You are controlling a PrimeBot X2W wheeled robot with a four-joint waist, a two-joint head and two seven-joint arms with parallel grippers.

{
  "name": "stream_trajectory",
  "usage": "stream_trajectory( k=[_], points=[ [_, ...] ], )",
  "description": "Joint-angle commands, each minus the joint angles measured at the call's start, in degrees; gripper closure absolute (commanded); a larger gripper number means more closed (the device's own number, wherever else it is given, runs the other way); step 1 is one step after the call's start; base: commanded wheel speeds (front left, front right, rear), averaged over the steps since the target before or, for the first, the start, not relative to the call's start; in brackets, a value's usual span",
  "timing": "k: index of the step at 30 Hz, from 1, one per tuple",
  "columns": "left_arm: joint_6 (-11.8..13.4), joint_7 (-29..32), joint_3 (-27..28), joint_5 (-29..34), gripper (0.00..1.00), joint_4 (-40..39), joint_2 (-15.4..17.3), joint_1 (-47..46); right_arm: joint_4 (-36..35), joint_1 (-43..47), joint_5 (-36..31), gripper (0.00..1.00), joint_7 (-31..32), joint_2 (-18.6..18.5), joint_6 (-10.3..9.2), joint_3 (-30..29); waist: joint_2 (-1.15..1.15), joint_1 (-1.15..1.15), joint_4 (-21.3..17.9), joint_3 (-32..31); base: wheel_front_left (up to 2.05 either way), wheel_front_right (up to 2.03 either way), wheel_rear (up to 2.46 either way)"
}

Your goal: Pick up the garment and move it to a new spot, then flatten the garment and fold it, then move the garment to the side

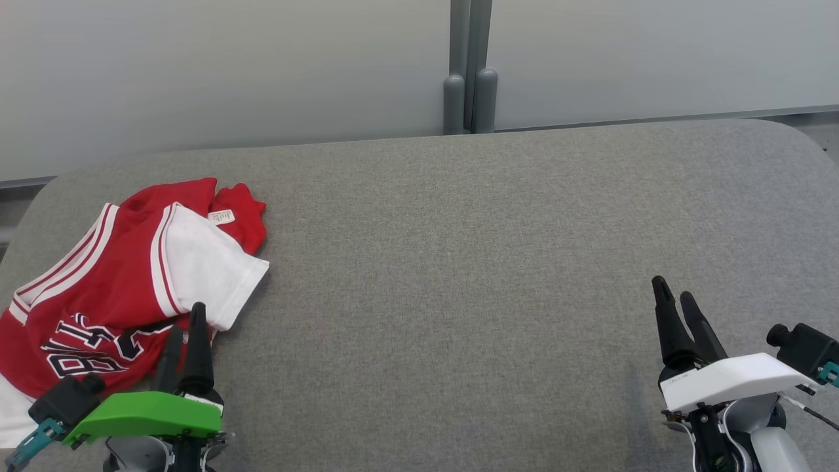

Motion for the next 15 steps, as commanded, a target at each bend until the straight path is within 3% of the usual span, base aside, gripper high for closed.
stream_trajectory(
  k=[1, 15],
  points=[
    [0.16, -0.61, 0.09, 2.59, 0.0, -0.81, 0.68, -0.38, -1.12, -0.24, -2.8, 0.0, -0.73, -0.6, 0.03, 0.21, 0.11, 0.0, 0.0, 0.0, 0.0, 0.0, 0.0],
    [-0.22, -3.19, -0.03, 16.04, 0.0, 0.12, 1.26, 0.17, -0.59, -0.05, -15.95, 0.0, -3.43, -1.49, 0.03, 0.85, 0.15, 0.0, 0.13, -0.06, 0.0, 0.0, 0.0]
  ],
)
